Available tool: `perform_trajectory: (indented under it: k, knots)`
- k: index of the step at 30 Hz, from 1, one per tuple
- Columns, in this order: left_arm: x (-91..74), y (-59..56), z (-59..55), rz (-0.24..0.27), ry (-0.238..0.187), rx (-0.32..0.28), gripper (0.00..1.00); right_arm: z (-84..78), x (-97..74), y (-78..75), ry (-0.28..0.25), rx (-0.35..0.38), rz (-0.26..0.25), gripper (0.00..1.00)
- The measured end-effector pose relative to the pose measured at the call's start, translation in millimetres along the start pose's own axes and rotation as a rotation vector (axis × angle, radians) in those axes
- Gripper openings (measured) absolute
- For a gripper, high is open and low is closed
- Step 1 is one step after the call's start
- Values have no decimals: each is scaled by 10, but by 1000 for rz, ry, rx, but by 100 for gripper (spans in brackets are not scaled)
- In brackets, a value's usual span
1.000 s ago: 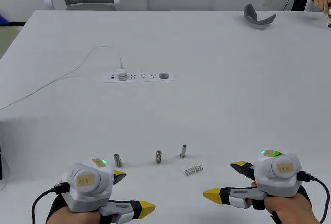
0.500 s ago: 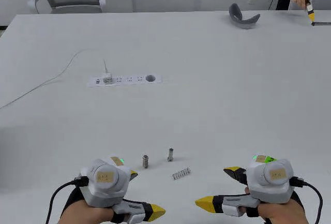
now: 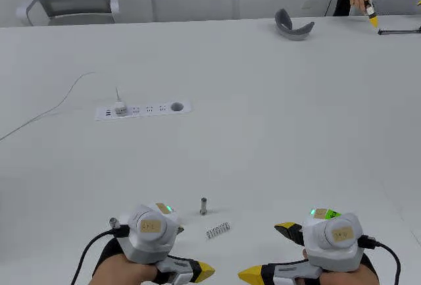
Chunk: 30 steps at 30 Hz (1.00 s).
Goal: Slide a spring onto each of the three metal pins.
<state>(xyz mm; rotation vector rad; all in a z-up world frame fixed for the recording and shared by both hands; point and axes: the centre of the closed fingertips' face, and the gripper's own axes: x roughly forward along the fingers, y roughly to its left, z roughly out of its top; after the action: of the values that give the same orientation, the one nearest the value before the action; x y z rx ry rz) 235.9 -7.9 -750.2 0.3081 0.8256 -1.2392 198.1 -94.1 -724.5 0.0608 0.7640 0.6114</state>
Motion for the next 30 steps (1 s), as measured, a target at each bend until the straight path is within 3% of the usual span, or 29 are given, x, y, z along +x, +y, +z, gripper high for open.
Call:
perform_trajectory:
  k: [18,30]
  knots:
    - [381,163,114,49,18,-16,38,-59,-10,21,8,13,15,85]
    - [664,224,84,83,37,-38,23,-160,-61,-9,18,35,15,85]
